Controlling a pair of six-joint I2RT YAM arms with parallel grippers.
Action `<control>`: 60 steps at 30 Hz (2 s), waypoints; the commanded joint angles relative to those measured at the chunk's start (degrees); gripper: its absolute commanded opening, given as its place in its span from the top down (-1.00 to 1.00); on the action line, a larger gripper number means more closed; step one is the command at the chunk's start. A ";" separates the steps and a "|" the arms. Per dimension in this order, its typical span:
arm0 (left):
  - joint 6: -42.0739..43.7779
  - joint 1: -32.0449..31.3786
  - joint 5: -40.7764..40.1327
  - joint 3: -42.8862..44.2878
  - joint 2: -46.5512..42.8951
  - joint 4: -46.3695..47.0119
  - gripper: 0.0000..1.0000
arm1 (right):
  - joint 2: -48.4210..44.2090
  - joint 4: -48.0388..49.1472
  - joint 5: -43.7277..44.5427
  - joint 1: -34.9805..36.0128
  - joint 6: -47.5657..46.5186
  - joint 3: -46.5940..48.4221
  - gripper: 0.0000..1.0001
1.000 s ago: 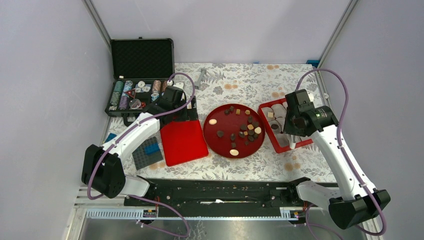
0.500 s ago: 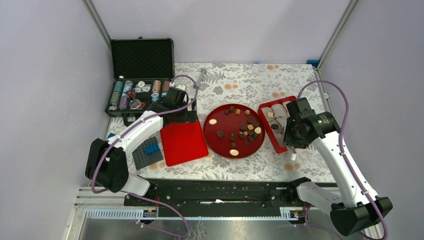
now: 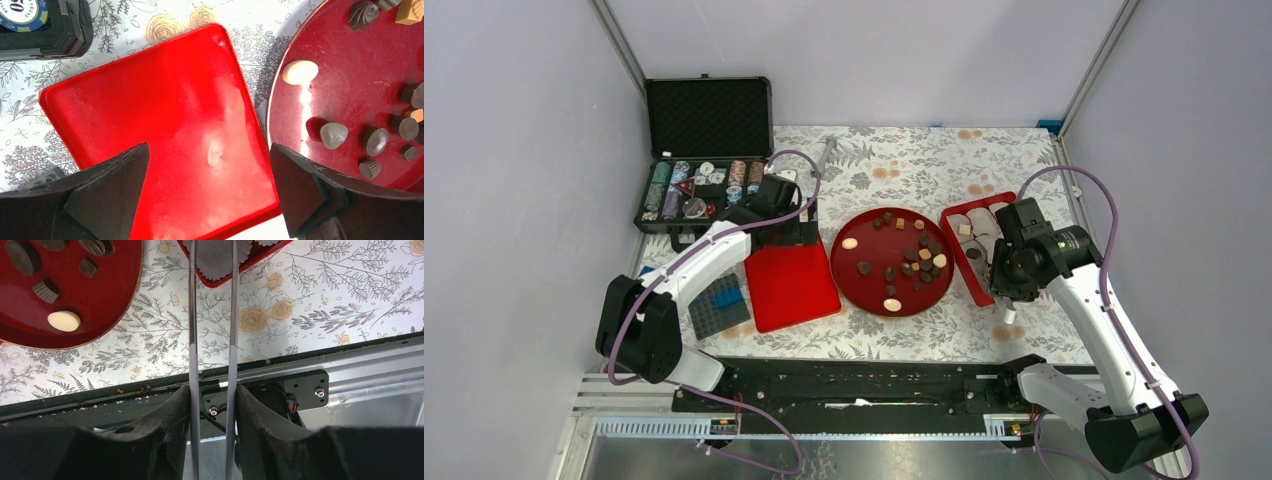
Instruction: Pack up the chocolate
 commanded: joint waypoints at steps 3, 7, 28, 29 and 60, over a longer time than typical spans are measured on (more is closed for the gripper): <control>0.48 0.27 -0.22 2.01 -0.15 2.01 -0.97 | -0.40 -0.14 -0.45 -0.15 0.19 0.37 0.10; 0.48 0.27 -0.26 2.15 -0.19 2.01 -0.97 | -0.45 -0.07 -0.32 -0.10 0.09 0.47 0.10; 0.53 0.27 -1.89 2.42 -1.73 1.31 -0.97 | 4.11 8.84 -0.37 8.54 -4.21 14.30 0.68; 0.45 0.27 -1.93 2.68 -1.76 1.04 -0.97 | 4.80 9.81 0.14 10.96 -3.90 14.62 0.67; 0.48 0.27 -2.09 2.98 -1.41 0.51 -0.97 | 13.32 17.34 -3.41 21.21 -3.61 5.39 0.21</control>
